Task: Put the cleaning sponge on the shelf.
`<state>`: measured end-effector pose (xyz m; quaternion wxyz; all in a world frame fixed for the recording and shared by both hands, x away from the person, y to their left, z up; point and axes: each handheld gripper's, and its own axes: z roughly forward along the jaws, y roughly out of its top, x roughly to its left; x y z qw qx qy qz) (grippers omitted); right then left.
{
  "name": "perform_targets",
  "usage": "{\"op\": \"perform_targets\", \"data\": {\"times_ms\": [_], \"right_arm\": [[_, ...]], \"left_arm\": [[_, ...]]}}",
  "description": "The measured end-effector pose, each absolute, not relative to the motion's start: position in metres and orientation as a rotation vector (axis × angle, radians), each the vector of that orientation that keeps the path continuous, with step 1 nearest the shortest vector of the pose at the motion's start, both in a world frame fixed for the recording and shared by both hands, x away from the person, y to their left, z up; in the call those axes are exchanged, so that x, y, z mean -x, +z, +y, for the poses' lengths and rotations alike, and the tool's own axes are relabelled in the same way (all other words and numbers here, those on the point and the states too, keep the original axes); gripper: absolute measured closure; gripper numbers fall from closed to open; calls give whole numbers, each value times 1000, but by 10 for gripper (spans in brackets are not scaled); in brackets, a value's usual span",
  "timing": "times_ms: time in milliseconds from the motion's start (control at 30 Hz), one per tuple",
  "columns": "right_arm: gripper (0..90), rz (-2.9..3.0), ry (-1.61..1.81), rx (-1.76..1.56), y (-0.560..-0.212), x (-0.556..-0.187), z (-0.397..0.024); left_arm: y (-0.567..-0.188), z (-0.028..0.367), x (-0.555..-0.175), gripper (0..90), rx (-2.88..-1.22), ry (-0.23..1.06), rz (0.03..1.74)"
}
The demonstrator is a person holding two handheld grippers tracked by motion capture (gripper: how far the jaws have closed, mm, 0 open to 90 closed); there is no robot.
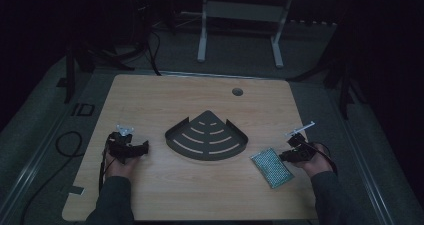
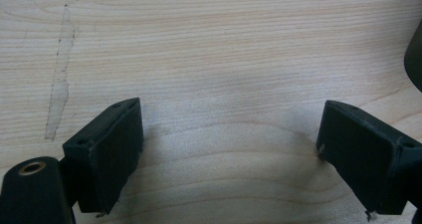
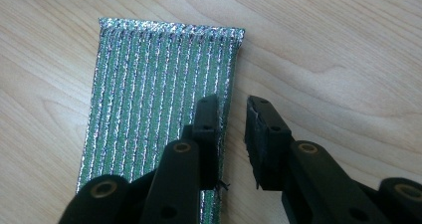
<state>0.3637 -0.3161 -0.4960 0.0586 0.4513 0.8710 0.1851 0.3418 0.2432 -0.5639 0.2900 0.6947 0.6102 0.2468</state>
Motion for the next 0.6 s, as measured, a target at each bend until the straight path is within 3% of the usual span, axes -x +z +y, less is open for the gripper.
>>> {"op": "perform_targets", "data": {"times_ms": [600], "right_arm": [[747,2690,543,-1432,-508,-370,-315]], "left_arm": [[-564,243,-342,115,-1853,659,1628]]}}
